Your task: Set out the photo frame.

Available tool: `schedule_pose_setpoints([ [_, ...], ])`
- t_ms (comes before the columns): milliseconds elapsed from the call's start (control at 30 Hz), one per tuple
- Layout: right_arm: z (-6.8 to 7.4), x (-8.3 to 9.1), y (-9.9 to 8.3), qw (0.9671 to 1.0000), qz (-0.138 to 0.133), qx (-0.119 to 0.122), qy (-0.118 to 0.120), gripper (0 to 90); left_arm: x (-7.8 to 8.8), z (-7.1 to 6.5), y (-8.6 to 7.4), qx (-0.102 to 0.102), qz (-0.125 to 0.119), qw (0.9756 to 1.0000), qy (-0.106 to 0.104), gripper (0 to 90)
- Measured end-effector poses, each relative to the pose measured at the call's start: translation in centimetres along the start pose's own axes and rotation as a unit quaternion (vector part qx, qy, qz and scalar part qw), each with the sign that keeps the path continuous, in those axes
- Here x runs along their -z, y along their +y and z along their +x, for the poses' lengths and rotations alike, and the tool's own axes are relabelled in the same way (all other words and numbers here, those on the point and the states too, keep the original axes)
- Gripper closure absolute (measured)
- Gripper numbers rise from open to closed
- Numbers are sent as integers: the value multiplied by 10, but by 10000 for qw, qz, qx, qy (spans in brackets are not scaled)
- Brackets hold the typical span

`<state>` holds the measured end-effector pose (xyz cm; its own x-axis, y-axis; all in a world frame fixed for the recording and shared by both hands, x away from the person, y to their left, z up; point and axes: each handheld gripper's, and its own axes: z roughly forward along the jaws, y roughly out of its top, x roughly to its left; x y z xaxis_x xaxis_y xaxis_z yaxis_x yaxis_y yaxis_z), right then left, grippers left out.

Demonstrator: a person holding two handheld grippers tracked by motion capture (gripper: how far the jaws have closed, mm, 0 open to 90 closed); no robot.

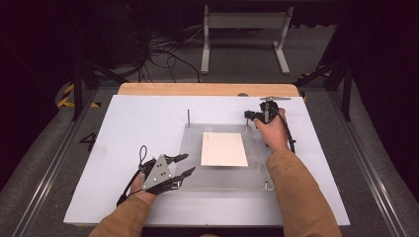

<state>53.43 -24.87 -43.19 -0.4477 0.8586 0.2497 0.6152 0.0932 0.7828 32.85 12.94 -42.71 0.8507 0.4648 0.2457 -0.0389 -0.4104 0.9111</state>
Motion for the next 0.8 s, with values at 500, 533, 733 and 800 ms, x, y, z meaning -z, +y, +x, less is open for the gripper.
schedule_pose_setpoints([
  [500,0,76,-20,9946,-739,656,319,574,0,3,4,76,-13,10000,16,519],
  [533,2,83,-22,9934,-798,736,380,563,0,3,4,105,-14,9999,7,518],
  [733,21,127,-40,9783,-1004,1591,871,447,0,3,6,135,0,9999,10,518],
  [800,23,136,-48,9752,-923,1739,1010,439,1,4,6,143,10,9999,-2,519],
])
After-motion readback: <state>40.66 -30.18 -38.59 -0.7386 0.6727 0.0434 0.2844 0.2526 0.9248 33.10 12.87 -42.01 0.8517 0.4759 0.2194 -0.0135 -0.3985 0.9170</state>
